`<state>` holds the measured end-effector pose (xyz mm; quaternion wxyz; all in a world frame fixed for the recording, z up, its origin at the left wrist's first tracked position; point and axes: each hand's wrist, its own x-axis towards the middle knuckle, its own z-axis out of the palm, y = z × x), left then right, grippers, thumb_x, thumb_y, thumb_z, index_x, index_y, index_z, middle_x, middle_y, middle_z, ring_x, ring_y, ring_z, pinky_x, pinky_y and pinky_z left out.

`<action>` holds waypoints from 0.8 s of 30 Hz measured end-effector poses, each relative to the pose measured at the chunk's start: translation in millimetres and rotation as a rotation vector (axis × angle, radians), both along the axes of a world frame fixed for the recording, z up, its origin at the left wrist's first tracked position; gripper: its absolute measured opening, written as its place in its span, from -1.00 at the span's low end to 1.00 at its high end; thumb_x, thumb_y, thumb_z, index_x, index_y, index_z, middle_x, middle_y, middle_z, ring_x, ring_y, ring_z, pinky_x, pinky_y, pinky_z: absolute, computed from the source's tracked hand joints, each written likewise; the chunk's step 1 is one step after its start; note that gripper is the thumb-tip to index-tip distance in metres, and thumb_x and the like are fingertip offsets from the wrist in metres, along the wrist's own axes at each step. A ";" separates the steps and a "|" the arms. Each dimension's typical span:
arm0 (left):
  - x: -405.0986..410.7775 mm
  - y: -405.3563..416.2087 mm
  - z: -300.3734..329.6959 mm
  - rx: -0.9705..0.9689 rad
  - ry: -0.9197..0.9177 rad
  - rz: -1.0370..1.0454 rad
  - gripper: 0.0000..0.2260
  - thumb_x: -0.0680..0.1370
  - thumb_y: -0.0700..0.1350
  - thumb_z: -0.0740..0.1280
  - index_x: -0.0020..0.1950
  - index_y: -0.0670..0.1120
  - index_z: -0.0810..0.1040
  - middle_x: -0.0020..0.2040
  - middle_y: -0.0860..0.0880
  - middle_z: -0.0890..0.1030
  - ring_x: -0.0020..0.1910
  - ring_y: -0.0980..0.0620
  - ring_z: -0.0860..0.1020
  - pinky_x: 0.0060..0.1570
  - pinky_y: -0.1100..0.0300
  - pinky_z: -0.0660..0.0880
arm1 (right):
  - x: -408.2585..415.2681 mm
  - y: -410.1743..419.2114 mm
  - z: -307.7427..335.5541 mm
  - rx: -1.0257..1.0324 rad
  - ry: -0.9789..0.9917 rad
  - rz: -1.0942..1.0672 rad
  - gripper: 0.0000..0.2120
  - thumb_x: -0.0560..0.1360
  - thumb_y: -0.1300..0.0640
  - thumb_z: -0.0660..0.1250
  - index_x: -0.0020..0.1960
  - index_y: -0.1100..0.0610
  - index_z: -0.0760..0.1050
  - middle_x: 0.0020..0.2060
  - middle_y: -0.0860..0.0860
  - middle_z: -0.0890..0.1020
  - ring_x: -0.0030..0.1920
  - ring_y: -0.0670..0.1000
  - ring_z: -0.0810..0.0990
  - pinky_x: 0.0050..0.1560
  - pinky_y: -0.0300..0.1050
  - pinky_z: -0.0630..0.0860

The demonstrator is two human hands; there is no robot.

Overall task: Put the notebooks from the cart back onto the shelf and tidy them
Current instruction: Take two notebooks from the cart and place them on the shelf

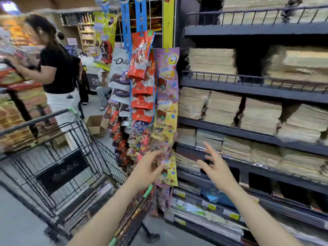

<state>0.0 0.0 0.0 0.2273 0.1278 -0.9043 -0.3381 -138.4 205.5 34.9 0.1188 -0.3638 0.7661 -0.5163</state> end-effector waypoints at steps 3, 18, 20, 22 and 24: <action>53.4 -32.9 -46.0 0.000 -0.110 0.081 -0.60 0.54 0.02 0.26 0.37 0.09 0.31 0.26 0.12 0.42 0.21 0.22 0.38 0.26 0.23 0.33 | 42.8 -35.2 -40.9 0.095 -0.044 0.070 -0.46 0.50 0.01 0.28 0.33 -0.32 0.07 0.38 -0.15 0.26 0.37 -0.10 0.28 0.33 -0.05 0.32; 255.3 -259.7 -161.0 0.094 -0.482 0.101 -0.57 0.51 -0.06 0.33 0.36 0.01 0.35 0.12 0.08 0.41 0.11 0.16 0.38 0.02 0.34 0.27 | 241.5 -244.0 -188.7 0.281 -0.370 -0.023 -0.42 0.48 0.08 0.32 0.38 -0.21 0.12 0.42 0.01 0.29 0.35 0.04 0.35 0.30 0.09 0.36; 253.0 -286.1 -169.1 0.146 -0.518 0.079 -0.56 0.49 0.00 0.32 0.35 0.06 0.34 0.17 0.06 0.46 0.19 0.09 0.42 0.17 0.21 0.37 | 248.7 -264.7 -200.1 0.287 -0.415 -0.051 -0.44 0.48 0.07 0.32 0.34 -0.25 0.12 0.42 -0.02 0.27 0.35 0.03 0.34 0.29 0.04 0.38; 246.3 -311.1 -180.9 0.195 -0.540 0.067 -0.56 0.48 0.05 0.31 0.34 0.11 0.33 0.21 0.04 0.48 0.20 0.06 0.47 0.20 0.06 0.44 | 250.4 -283.3 -208.8 0.297 -0.459 -0.061 -0.45 0.49 0.06 0.30 0.38 -0.19 0.14 0.42 -0.08 0.23 0.37 0.01 0.32 0.28 -0.06 0.36; 237.8 -331.2 -188.0 0.215 -0.554 0.063 -0.56 0.49 0.01 0.31 0.35 0.07 0.33 0.17 0.03 0.48 0.15 0.04 0.49 0.16 0.08 0.45 | 246.6 -301.4 -220.3 0.319 -0.508 -0.067 -0.42 0.50 0.05 0.30 0.43 -0.12 0.13 0.37 -0.10 0.25 0.36 0.02 0.33 0.23 -0.10 0.36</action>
